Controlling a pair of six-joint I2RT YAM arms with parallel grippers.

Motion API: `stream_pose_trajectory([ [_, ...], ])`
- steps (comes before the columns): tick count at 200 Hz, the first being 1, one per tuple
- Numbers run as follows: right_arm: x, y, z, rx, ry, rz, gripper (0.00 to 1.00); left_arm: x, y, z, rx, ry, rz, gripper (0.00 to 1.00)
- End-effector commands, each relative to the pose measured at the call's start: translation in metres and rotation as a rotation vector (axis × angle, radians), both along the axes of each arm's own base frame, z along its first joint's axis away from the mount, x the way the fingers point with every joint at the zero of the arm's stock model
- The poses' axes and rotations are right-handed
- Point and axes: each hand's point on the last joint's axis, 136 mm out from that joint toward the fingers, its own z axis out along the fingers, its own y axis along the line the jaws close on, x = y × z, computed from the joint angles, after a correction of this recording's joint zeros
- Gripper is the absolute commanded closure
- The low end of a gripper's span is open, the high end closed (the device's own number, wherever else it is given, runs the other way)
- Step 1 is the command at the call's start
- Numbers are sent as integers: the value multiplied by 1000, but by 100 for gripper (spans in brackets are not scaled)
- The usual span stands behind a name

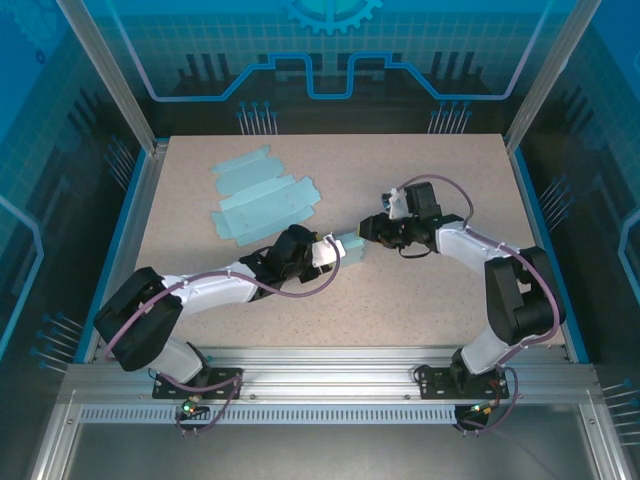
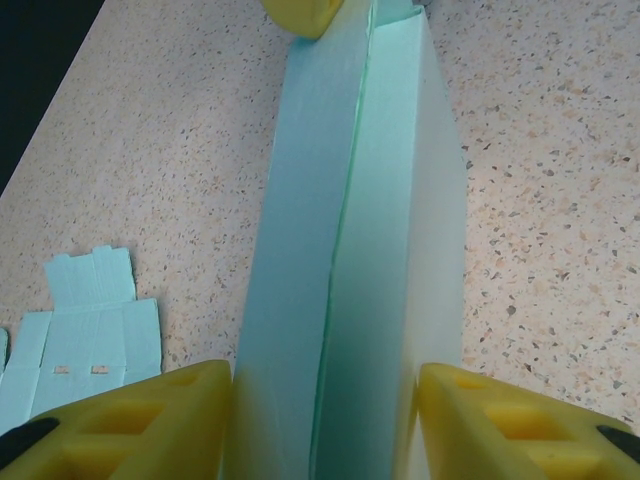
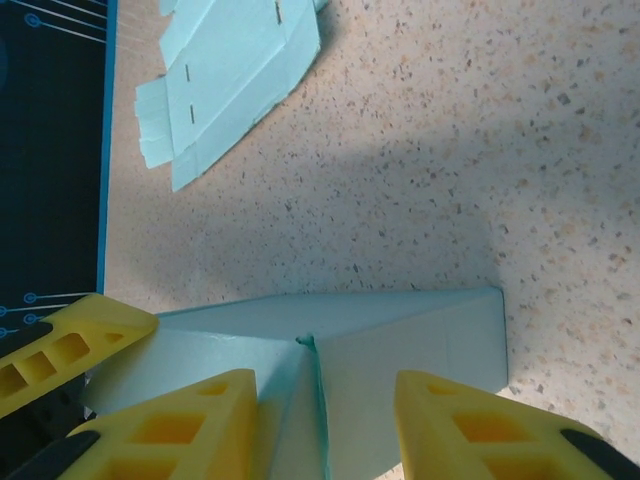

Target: Fold the paper box

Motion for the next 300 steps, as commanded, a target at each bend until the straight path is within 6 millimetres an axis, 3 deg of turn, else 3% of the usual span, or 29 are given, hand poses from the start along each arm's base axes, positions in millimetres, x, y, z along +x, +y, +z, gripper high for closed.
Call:
stream_pose_trajectory([
  [1,-35,-25,-61,-113,185,-48,60,1,0,-8,10,39,17,48],
  [85,-54,-46,-105,-226,259,-95,63,3,-2,-1,-37,40,40,44],
  [138,-68,-56,-120,-306,290,-106,63,3,-2,5,-83,38,66,37],
  [207,-81,-64,-143,-374,336,-118,63,5,-3,14,-138,33,92,37],
  [238,-81,-64,-143,-412,327,-114,63,6,-3,26,-205,37,125,36],
  [250,-81,-64,-140,-421,317,-111,63,6,-4,36,-254,41,140,24],
  [288,-76,-65,-131,-456,276,-117,62,8,-4,74,-440,65,233,2],
  [300,-75,-64,-129,-456,268,-117,62,12,0,82,-500,86,302,1],
])
